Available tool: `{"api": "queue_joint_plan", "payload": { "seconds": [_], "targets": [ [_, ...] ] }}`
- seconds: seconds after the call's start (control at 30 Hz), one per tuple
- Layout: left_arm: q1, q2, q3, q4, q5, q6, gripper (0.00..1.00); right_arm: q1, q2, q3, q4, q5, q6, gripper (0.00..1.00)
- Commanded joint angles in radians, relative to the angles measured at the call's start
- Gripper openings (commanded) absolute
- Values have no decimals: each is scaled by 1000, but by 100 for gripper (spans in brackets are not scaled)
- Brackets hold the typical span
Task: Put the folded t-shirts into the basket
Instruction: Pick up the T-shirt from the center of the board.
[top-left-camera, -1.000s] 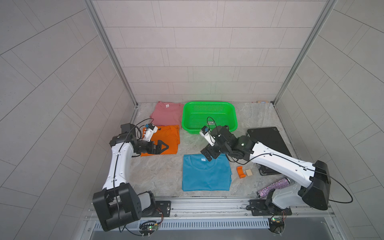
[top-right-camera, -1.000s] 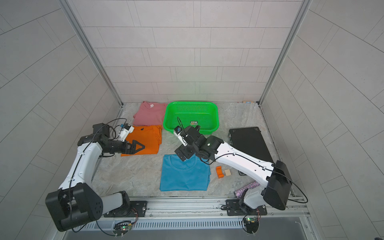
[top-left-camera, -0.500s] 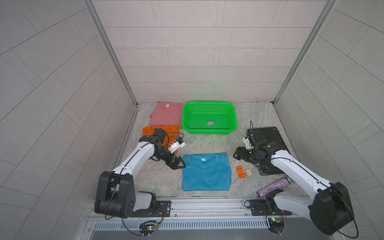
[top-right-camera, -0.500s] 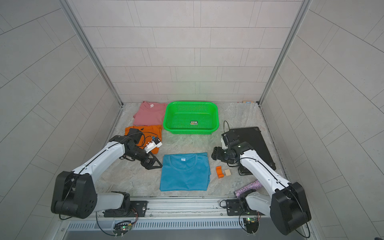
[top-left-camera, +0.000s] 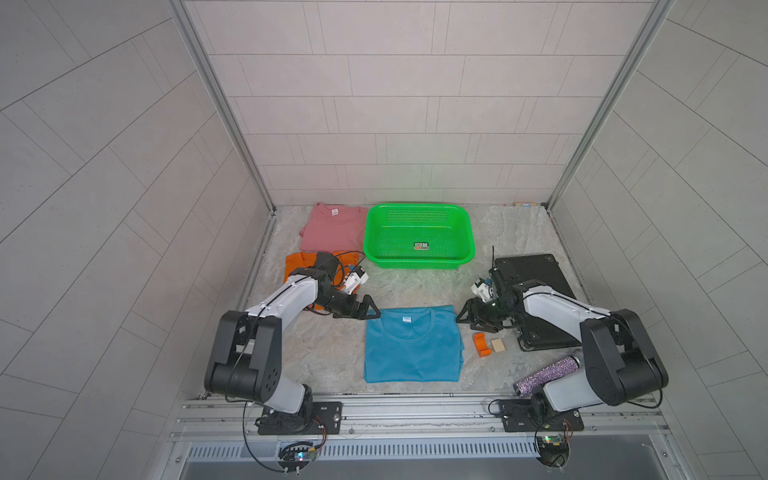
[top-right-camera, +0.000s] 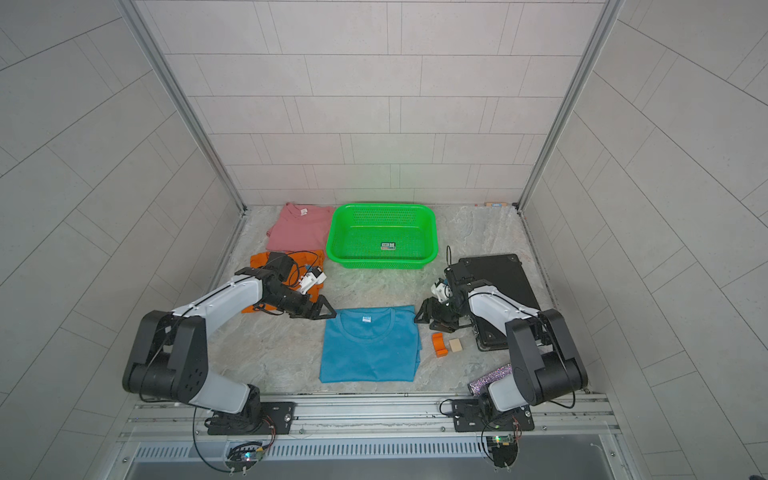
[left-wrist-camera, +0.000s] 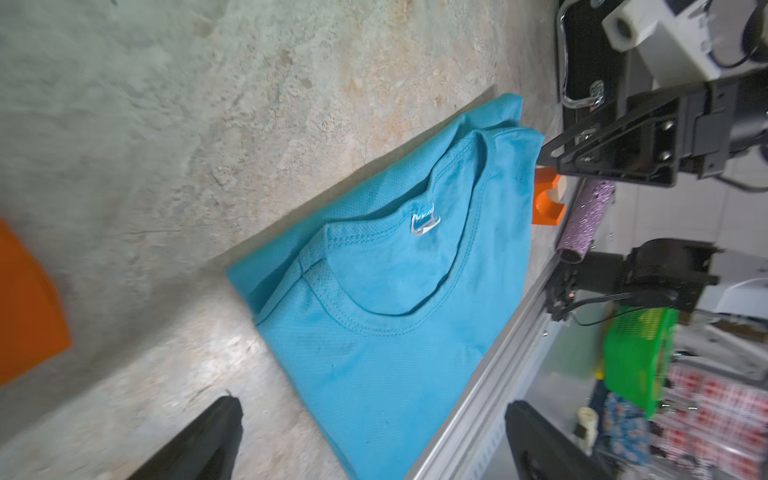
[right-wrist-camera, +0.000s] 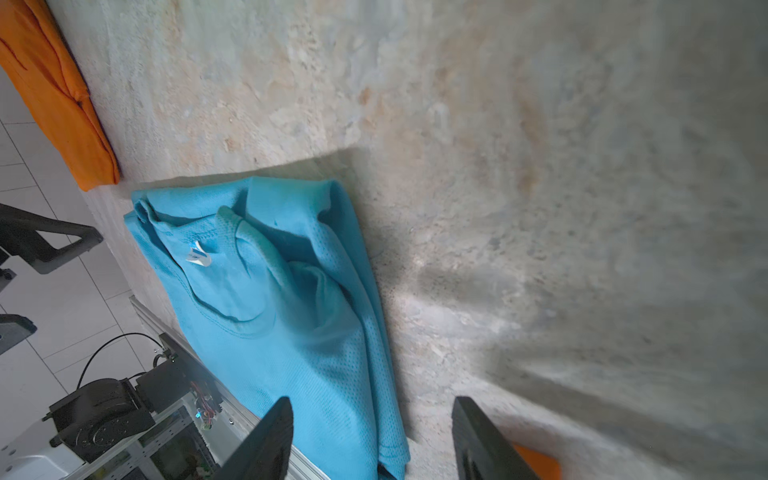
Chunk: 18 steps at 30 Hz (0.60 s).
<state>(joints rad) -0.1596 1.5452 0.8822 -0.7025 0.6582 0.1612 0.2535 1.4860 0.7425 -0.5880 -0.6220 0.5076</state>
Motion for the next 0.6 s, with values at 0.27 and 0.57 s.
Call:
{"api": "queue_joint_plan", "payload": {
  "seconds": [0.27, 0.57],
  "targets": [
    [-11, 137, -70, 160, 28, -269, 99, -2, 56, 12, 24, 8, -17, 64],
    [-43, 260, -34, 159, -47, -337, 67, -1, 124, 5, 101, -13, 10, 61]
  ]
}}
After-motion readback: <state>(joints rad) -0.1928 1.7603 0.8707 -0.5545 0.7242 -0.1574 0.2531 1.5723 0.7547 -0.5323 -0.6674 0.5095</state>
